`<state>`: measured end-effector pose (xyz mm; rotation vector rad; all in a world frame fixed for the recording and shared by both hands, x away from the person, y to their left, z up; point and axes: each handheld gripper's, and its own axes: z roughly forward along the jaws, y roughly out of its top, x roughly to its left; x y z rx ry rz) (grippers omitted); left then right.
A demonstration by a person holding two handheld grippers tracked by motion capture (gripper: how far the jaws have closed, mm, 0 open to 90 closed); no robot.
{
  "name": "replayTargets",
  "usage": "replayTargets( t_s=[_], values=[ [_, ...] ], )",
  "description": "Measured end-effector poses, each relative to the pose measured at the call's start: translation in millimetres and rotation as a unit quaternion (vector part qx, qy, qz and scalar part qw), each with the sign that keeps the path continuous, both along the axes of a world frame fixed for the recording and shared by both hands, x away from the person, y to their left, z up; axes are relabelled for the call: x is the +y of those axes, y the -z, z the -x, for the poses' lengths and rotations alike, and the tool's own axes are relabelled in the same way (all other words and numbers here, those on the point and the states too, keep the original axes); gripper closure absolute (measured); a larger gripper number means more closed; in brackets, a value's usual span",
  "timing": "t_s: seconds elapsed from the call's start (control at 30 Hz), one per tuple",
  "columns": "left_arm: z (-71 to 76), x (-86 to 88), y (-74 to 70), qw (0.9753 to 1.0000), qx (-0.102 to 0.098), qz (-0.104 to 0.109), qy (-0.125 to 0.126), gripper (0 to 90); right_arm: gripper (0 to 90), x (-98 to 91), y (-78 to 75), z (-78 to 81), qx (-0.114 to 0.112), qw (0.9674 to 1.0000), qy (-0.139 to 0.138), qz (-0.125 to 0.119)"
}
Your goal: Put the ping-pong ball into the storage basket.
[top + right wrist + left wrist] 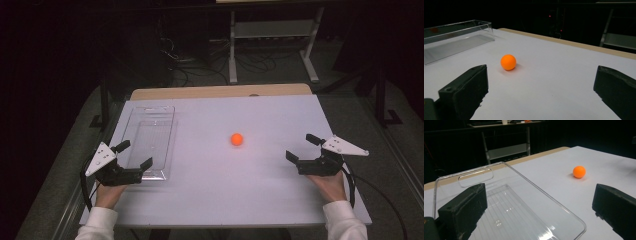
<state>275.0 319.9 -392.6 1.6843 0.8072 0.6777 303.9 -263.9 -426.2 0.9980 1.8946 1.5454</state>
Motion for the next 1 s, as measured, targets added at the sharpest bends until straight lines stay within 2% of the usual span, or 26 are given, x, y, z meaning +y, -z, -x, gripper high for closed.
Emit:
replayTargets(
  t_s=[0.23, 0.4, 0.6, 0.8, 1.0],
  values=[
    [-4.8, 1.0, -8.7, 0.9998, 0.008, -0.017, 0.004, 0.0, 0.0, -0.6, 0.4, -0.2, 0.001, 1.0000, -0.001, 0.003],
    [-7.3, -2.2, -16.7, 0.9998, 0.001, -0.020, 0.008, 0.0, 0.0, 0.3, 1.2, -1.0, 0.002, 1.0000, -0.001, 0.008],
    [-9.7, -9.4, -25.1, 0.9988, 0.003, -0.043, 0.022, 0.0, 0.0, 2.5, 2.2, -1.9, 0.007, 0.9999, -0.008, 0.012],
    [-14.6, -13.9, -38.6, 0.9985, -0.003, -0.047, 0.028, 0.0, 0.0, 2.8, 2.3, -1.5, 0.009, 0.9999, -0.009, 0.011],
    [-22.3, -17.7, -48.4, 0.9977, 0.003, -0.057, 0.036, 0.0, 0.0, 2.1, 1.8, -1.1, 0.007, 0.9999, -0.007, 0.010]
  ],
)
